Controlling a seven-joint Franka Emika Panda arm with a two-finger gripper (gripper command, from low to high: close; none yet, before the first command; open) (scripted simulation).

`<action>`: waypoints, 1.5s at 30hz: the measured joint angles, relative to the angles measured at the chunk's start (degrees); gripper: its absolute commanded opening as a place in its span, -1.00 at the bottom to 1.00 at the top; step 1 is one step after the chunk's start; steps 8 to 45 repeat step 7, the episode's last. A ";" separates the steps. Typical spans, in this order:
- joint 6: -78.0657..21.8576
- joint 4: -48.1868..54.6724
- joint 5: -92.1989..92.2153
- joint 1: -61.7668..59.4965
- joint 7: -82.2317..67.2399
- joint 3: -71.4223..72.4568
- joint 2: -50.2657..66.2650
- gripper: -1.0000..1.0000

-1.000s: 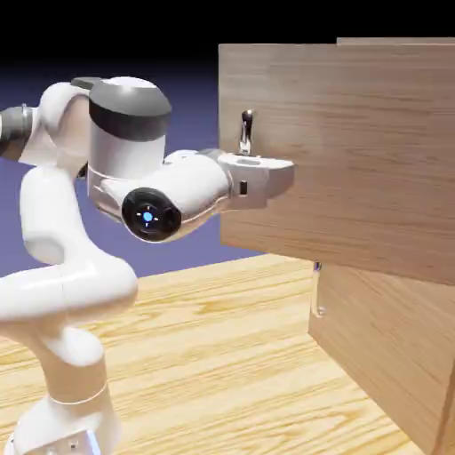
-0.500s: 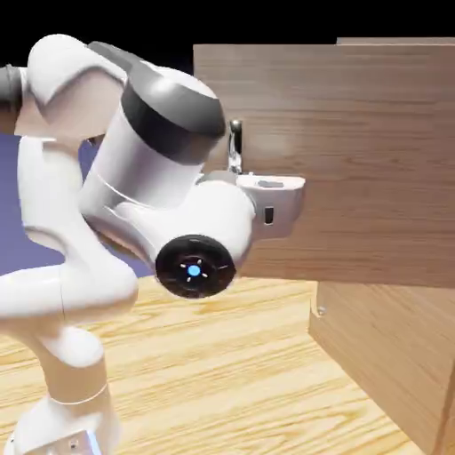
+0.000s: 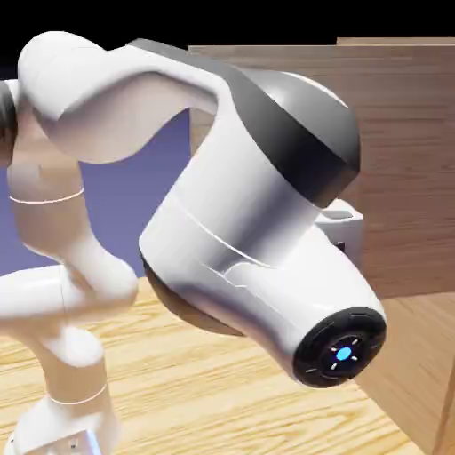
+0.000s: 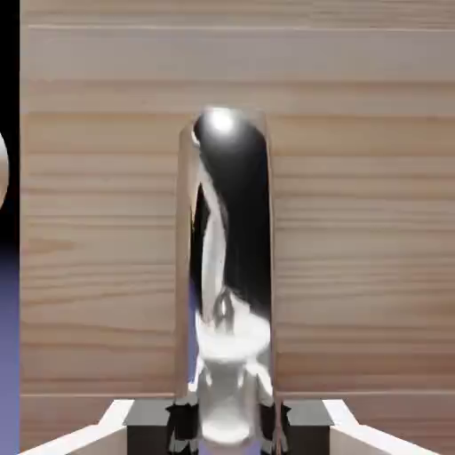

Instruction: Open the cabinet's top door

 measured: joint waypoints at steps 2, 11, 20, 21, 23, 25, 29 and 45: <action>-1.32 4.15 -0.78 0.48 0.63 0.40 3.39 -1.00; -4.65 14.50 -1.76 1.76 3.20 1.50 11.53 -1.00; -4.65 14.50 -1.76 1.76 3.20 1.50 11.53 -1.00; -4.65 14.50 -1.76 1.76 3.20 1.50 11.53 -1.00; -4.65 14.50 -1.76 1.76 3.20 1.50 11.53 -1.00; -4.65 14.50 -1.76 1.76 3.20 1.50 11.53 -1.00; -4.65 14.50 -1.76 1.76 3.20 1.50 11.53 -1.00; -4.65 14.50 -1.76 1.76 3.20 1.50 11.53 -1.00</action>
